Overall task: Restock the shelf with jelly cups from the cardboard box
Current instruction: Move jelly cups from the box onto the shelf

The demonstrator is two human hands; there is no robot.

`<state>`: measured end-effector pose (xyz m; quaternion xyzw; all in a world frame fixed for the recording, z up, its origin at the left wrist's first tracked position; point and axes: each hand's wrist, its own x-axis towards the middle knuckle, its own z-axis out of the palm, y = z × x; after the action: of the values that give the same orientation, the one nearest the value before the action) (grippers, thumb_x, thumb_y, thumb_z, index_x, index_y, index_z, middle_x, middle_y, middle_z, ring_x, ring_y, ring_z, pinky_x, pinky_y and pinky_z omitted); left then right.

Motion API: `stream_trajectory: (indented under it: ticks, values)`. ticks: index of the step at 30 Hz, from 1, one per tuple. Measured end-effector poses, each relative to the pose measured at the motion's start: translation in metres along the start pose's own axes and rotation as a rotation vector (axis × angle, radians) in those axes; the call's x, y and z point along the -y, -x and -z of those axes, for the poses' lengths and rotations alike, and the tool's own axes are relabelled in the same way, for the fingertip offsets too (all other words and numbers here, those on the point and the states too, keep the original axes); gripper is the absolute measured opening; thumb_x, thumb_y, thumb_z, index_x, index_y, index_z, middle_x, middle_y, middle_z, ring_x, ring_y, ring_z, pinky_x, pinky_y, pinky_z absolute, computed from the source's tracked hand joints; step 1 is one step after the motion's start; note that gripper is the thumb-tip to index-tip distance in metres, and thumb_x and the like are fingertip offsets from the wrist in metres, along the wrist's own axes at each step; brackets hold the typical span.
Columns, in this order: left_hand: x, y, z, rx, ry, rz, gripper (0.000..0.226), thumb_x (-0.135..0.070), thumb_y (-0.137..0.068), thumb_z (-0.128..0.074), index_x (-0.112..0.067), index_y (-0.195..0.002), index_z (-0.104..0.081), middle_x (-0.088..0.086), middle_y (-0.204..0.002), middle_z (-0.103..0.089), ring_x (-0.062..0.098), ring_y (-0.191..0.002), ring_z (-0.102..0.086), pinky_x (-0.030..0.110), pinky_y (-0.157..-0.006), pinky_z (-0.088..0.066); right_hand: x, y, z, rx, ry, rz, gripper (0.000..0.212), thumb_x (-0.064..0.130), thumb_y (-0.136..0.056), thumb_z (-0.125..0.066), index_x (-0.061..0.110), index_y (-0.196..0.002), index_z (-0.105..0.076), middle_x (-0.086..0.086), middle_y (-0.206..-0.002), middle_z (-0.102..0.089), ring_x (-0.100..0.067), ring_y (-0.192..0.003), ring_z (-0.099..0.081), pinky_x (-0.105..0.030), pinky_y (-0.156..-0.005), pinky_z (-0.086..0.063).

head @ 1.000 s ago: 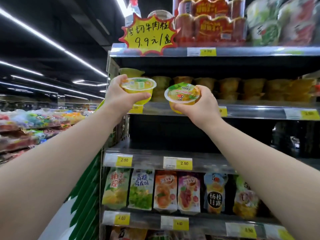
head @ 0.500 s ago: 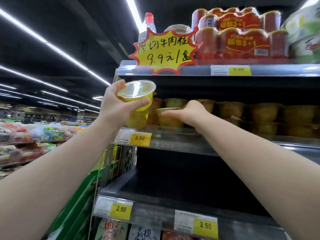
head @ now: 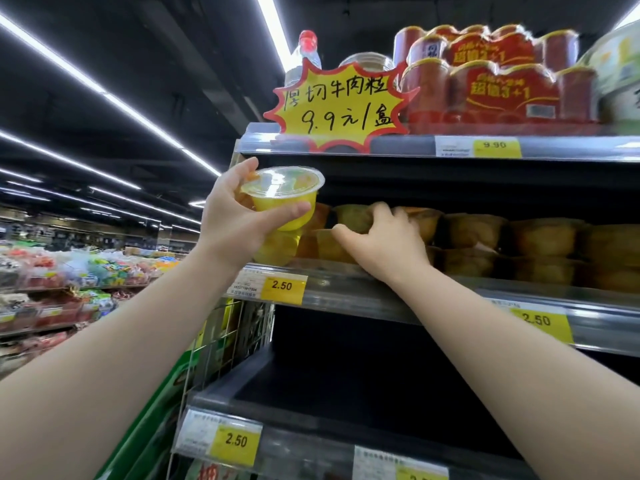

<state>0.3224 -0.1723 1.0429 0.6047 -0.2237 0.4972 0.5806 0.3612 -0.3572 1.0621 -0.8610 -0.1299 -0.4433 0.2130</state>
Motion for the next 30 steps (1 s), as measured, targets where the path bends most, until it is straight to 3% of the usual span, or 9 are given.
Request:
stream_trajectory:
  ticks: [4, 8, 10, 12, 14, 17, 22, 25, 30]
  values:
    - [-0.011, 0.004, 0.000, 0.046, 0.023, 0.003, 0.109, -0.043, -0.048, -0.083, -0.019, -0.145, -0.039, -0.007, -0.128, -0.052, 0.006, -0.111, -0.056, 0.021, -0.089, -0.052, 0.001, 0.018, 0.010, -0.086, -0.414, 0.222, 0.040, 0.039, -0.087, -0.061, 0.023, -0.123, -0.056, 0.010, -0.111, -0.055, -0.009, -0.106, -0.050, -0.031, -0.092, -0.046]
    - [-0.017, 0.003, -0.013, 0.182, -0.074, 0.087, 0.115, -0.055, -0.048, -0.079, -0.024, -0.148, -0.032, -0.001, -0.144, -0.042, 0.015, -0.128, -0.045, 0.035, -0.105, -0.043, 0.000, 0.029, 0.021, 0.104, -0.643, 0.248, 0.047, 0.046, -0.075, -0.075, 0.027, -0.118, -0.064, 0.013, -0.110, -0.067, -0.001, -0.104, -0.060, -0.026, -0.092, -0.050]
    - [-0.020, 0.006, -0.024, 0.204, -0.095, 0.099, 0.111, -0.057, -0.051, -0.076, -0.026, -0.148, -0.032, -0.003, -0.148, -0.039, 0.013, -0.130, -0.040, 0.032, -0.105, -0.038, -0.001, 0.029, 0.025, 0.131, -0.709, 0.216, 0.041, 0.043, -0.073, -0.078, 0.027, -0.109, -0.067, 0.012, -0.102, -0.071, -0.001, -0.097, -0.065, -0.027, -0.088, -0.054]
    - [-0.022, 0.008, -0.032, 0.227, -0.083, 0.098, 0.110, -0.058, -0.052, -0.074, -0.026, -0.148, -0.031, -0.003, -0.149, -0.037, 0.013, -0.130, -0.039, 0.030, -0.104, -0.038, -0.002, 0.030, 0.029, 0.164, -0.744, 0.170, 0.033, 0.038, -0.073, -0.079, 0.032, -0.101, -0.064, 0.016, -0.094, -0.071, 0.007, -0.088, -0.065, -0.014, -0.076, -0.053]
    - [-0.023, 0.006, -0.036, 0.290, -0.077, 0.084, 0.114, -0.061, -0.052, -0.072, -0.026, -0.150, -0.027, -0.002, -0.151, -0.034, 0.017, -0.135, -0.037, 0.037, -0.110, -0.037, -0.003, 0.032, 0.029, 0.142, -0.721, 0.130, 0.032, 0.043, -0.071, -0.080, 0.034, -0.096, -0.062, 0.019, -0.089, -0.069, 0.011, -0.083, -0.063, -0.008, -0.066, -0.050]
    - [-0.015, -0.001, -0.032, 0.344, -0.163, 0.054, 0.104, -0.060, -0.065, -0.068, -0.025, -0.151, -0.021, 0.000, -0.150, -0.035, 0.017, -0.135, -0.037, 0.042, -0.111, -0.037, -0.001, 0.028, 0.027, 0.066, -0.649, 0.079, 0.047, 0.054, -0.068, -0.078, 0.026, -0.103, -0.065, 0.016, -0.092, -0.068, 0.003, -0.085, -0.064, -0.012, -0.070, -0.050]
    - [0.030, 0.010, -0.026, 0.211, -0.352, -0.308, 0.033, -0.011, -0.097, -0.050, -0.010, -0.129, -0.055, -0.007, -0.116, -0.059, 0.007, -0.109, -0.056, 0.021, -0.095, -0.047, 0.001, 0.005, 0.021, -0.034, -0.519, -0.048, 0.045, 0.056, -0.074, -0.073, 0.026, -0.100, -0.053, 0.014, -0.091, -0.056, -0.006, -0.088, -0.055, -0.023, -0.077, -0.049]
    - [0.045, 0.009, -0.027, 0.165, -0.423, -0.455, 0.033, 0.004, -0.093, -0.047, -0.005, -0.122, -0.061, 0.003, -0.114, -0.065, 0.009, -0.105, -0.058, 0.024, -0.094, -0.046, 0.005, -0.008, 0.015, -0.061, -0.455, -0.120, 0.051, 0.060, -0.074, -0.071, 0.022, -0.101, -0.053, 0.007, -0.096, -0.055, -0.016, -0.096, -0.055, -0.032, -0.083, -0.050]
    - [0.049, 0.009, -0.027, 0.205, -0.456, -0.506, 0.036, 0.006, -0.092, -0.045, -0.005, -0.122, -0.060, 0.006, -0.114, -0.066, 0.017, -0.107, -0.061, 0.029, -0.094, -0.049, 0.012, -0.014, 0.001, 0.029, -0.219, -0.187, 0.079, 0.068, -0.077, -0.060, 0.012, -0.131, -0.048, -0.003, -0.117, -0.056, -0.025, -0.109, -0.055, -0.031, -0.076, -0.042]
